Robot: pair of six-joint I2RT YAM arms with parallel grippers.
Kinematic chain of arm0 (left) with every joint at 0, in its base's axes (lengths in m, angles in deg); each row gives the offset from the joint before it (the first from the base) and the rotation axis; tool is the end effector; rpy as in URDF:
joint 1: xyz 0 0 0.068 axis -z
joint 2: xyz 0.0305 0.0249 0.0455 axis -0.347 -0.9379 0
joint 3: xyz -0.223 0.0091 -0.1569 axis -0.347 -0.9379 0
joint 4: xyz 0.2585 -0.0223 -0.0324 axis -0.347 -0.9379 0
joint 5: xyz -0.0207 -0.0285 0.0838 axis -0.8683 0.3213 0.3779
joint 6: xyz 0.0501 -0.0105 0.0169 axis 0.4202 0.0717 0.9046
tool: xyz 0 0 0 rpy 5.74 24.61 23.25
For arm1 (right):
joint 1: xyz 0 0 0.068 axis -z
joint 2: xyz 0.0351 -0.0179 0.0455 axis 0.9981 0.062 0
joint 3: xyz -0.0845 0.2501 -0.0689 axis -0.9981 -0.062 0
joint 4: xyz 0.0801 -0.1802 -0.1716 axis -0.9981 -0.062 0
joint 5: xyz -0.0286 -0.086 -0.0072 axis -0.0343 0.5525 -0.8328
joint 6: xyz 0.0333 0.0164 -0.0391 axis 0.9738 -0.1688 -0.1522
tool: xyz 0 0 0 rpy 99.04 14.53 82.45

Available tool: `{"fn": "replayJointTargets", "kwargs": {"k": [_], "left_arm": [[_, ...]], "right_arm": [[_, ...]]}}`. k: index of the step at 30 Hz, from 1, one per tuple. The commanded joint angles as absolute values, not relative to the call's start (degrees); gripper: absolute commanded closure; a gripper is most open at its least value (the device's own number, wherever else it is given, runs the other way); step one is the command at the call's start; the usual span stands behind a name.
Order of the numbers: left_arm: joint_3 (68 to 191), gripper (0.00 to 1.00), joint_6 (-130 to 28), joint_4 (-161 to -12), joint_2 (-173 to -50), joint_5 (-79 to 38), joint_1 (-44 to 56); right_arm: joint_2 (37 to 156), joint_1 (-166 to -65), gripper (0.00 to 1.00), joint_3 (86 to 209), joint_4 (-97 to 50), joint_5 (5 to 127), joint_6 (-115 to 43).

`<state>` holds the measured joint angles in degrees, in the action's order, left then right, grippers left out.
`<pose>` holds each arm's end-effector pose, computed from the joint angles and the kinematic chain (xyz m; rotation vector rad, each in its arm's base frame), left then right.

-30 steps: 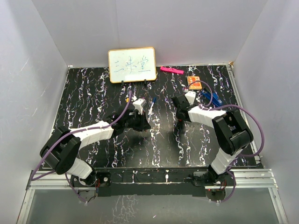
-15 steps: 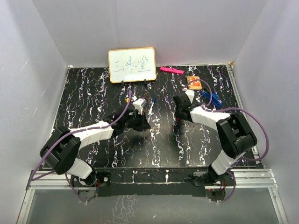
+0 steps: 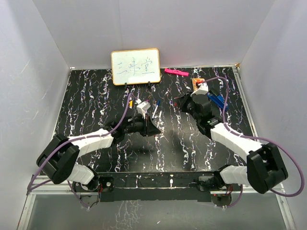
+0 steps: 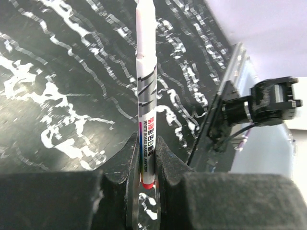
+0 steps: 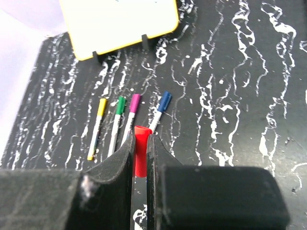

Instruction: Insert the pens into the pen caps

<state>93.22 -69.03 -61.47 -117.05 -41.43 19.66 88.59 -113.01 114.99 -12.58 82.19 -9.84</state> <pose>0.2132 -0.2014 0.2116 0.5721 1.9705 -1.2697 0.2612 0.1250 0.2581 0.2048 1.9423 0.5592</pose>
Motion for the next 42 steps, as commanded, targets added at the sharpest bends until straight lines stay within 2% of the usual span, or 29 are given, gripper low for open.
{"fn": "replayJointTargets", "kwargs": {"k": [1, 9, 17, 42], "left_arm": [[93.81, 1.0, -73.59, -51.4, -116.28, -47.49, 21.02], [94.57, 1.0, -78.37, -43.46, -120.17, -48.86, 23.38], [94.81, 1.0, -81.06, -38.83, -122.45, -48.56, 23.71], [95.71, 1.0, -79.19, -40.47, -123.66, -46.62, 23.68]], "right_arm": [[84.38, -113.17, 1.0, 110.91, 2.32, 77.5, -8.28], [81.65, -113.24, 1.0, 104.84, 17.21, 72.07, -2.89], [80.3, -113.21, 1.0, 101.68, 23.6, 69.49, 0.47], [79.94, -113.31, 1.0, 98.76, 25.67, 66.23, 2.89]]}}
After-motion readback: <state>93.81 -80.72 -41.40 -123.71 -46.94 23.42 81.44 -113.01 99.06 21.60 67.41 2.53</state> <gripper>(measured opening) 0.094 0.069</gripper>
